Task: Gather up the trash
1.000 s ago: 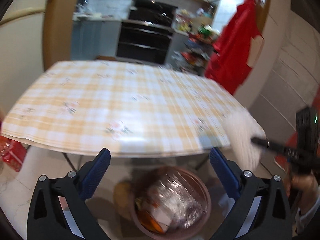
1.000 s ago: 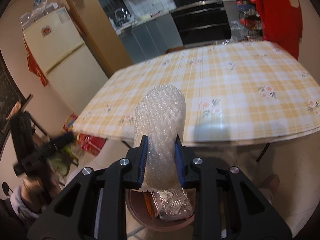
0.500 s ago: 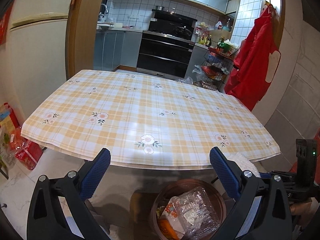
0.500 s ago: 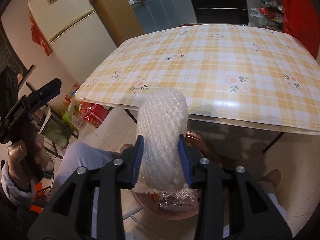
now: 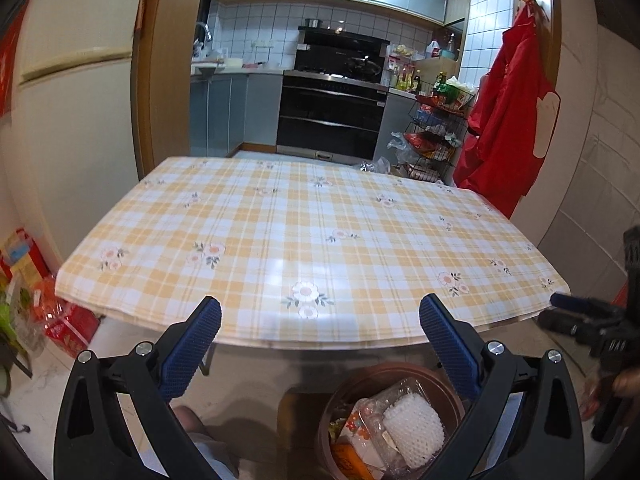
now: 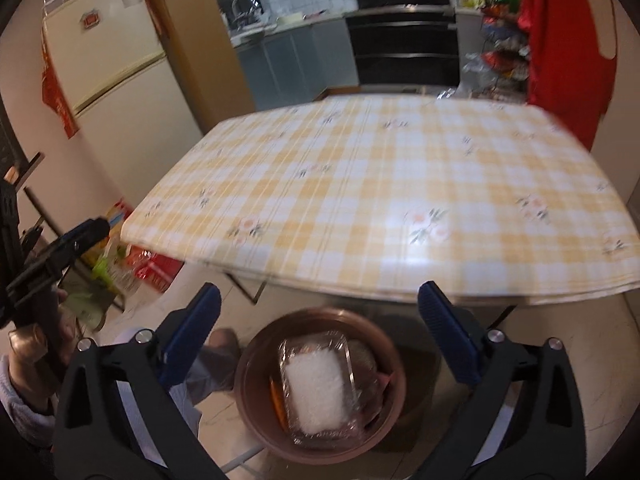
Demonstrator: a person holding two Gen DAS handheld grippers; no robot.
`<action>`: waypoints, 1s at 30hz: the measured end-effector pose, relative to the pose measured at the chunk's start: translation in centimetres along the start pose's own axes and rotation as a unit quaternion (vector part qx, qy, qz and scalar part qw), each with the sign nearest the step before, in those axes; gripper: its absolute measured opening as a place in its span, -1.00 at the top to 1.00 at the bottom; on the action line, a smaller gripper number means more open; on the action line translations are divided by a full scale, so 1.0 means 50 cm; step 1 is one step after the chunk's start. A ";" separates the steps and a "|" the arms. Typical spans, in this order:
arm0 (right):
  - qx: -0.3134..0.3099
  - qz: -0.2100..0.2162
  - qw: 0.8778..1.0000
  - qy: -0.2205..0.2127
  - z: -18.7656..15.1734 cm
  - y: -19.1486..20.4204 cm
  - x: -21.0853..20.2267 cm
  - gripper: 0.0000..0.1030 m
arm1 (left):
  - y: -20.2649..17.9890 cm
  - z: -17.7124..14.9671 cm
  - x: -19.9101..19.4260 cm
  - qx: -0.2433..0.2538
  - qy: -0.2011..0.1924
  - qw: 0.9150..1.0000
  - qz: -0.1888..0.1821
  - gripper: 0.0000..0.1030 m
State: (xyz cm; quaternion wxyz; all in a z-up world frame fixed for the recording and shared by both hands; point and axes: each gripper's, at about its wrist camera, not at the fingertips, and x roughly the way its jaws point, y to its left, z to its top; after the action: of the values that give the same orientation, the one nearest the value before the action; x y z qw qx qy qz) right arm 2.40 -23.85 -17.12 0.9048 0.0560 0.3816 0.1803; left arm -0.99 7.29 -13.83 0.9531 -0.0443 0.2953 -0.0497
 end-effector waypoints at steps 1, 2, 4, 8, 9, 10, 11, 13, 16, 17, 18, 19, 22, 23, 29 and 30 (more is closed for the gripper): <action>-0.002 -0.008 1.000 -0.005 0.008 0.000 -0.007 -0.89 | -0.002 0.008 -0.004 0.004 -0.005 1.000 0.001 -0.89; -0.006 -0.026 1.000 -0.011 0.020 0.001 -0.016 -0.89 | -0.005 0.017 -0.009 0.008 -0.010 1.000 0.003 -0.89; -0.017 -0.047 0.999 -0.019 0.041 0.005 -0.032 -0.89 | -0.014 0.037 -0.018 0.021 -0.022 1.000 0.005 -0.89; -0.039 -0.060 0.997 -0.043 0.078 0.013 -0.077 -0.89 | -0.030 0.084 -0.041 0.044 -0.051 0.998 0.010 -0.89; -0.044 -0.063 0.996 -0.048 0.086 0.014 -0.088 -0.89 | -0.034 0.092 -0.046 0.046 -0.056 0.997 0.009 -0.89; -0.048 -0.067 0.995 -0.054 0.092 0.016 -0.099 -0.89 | -0.040 0.107 -0.055 0.053 -0.064 0.997 0.006 -0.89; -0.054 -0.071 0.994 -0.062 0.102 0.019 -0.111 -0.89 | -0.045 0.115 -0.060 0.057 -0.068 0.996 0.004 -0.89; -0.062 -0.077 0.992 -0.075 0.116 0.022 -0.132 -0.89 | -0.058 0.135 -0.074 0.068 -0.077 0.995 -0.005 -0.89; -0.070 -0.087 0.989 -0.098 0.134 0.029 -0.167 -0.89 | -0.079 0.158 -0.096 0.086 -0.092 0.992 -0.013 -0.89; -0.072 -0.089 0.988 -0.107 0.139 0.030 -0.179 -0.89 | -0.087 0.166 -0.104 0.093 -0.098 0.991 -0.011 -0.89; -0.073 -0.090 0.987 -0.113 0.144 0.031 -0.188 -0.89 | -0.092 0.170 -0.109 0.097 -0.101 0.990 -0.011 -0.89; -0.073 -0.092 0.986 -0.118 0.147 0.032 -0.196 -0.89 | -0.099 0.175 -0.117 0.101 -0.106 0.989 -0.012 -0.89; -0.074 -0.096 0.984 -0.132 0.155 0.036 -0.217 -0.89 | -0.116 0.185 -0.136 0.106 -0.117 0.987 -0.010 -0.89; -0.074 -0.097 0.983 -0.135 0.158 0.037 -0.223 -0.89 | -0.121 0.188 -0.140 0.108 -0.120 0.987 -0.011 -0.89; -0.071 -0.101 0.982 -0.143 0.159 0.037 -0.237 -0.89 | -0.142 0.197 -0.160 0.116 -0.133 0.984 -0.015 -0.89; -0.069 -0.101 0.982 -0.144 0.158 0.037 -0.238 -0.89 | -0.143 0.198 -0.161 0.116 -0.134 0.984 -0.014 -0.89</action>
State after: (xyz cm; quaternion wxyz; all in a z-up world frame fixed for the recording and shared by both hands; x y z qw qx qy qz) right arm -0.18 -26.25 -3.13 0.9656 -0.0204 0.2375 0.1040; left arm -2.49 1.74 -0.40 0.9818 0.0565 0.1567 -0.0911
